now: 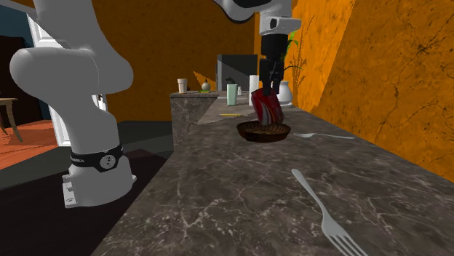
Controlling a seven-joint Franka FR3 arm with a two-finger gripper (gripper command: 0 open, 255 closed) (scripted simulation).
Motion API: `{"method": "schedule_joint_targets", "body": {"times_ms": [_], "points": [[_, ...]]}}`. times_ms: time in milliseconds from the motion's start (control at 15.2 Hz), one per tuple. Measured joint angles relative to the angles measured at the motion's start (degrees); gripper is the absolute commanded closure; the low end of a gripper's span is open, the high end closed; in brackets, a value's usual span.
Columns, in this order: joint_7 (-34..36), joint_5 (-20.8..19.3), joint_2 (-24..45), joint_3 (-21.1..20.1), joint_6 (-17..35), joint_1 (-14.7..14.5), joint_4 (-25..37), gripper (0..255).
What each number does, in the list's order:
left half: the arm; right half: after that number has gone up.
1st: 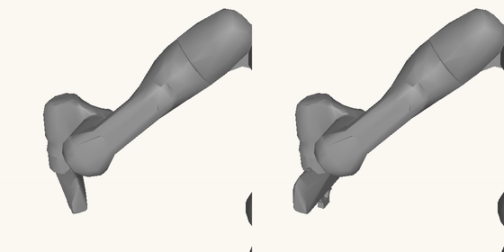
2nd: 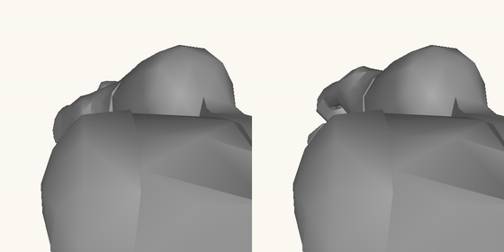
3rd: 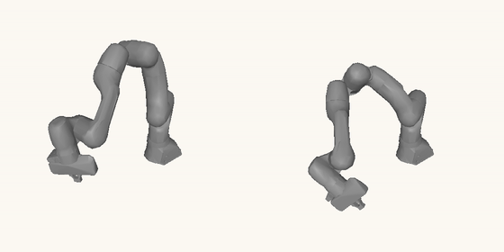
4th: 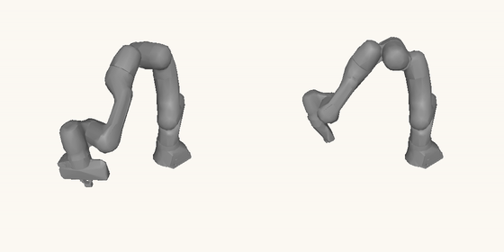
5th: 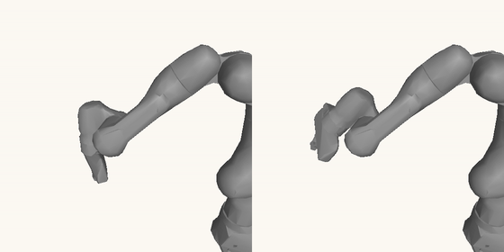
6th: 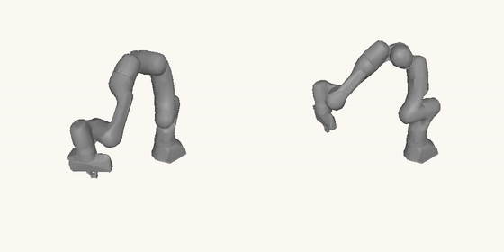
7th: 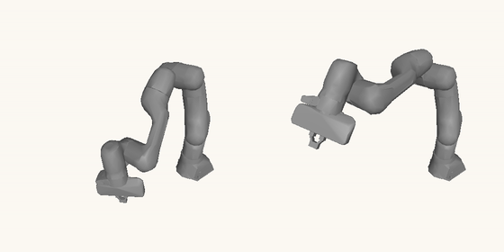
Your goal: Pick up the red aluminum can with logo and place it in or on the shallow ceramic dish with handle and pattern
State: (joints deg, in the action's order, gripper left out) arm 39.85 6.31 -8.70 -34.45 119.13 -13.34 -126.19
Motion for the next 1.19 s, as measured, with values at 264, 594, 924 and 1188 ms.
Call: {"method": "schedule_joint_targets", "body": {"times_ms": [264,594,924,1188], "points": [[0.19,-0.09,0.31,-0.19,1.40,-0.07,-1.11,255],[0.22,-0.13,0.38,-0.21,1.55,-0.07,-1.19,0],[0.22,-0.13,0.37,-0.21,1.57,-0.07,-1.18,0],[-0.66,0.70,-1.52,0.49,-2.56,0.01,1.37,0]]}}
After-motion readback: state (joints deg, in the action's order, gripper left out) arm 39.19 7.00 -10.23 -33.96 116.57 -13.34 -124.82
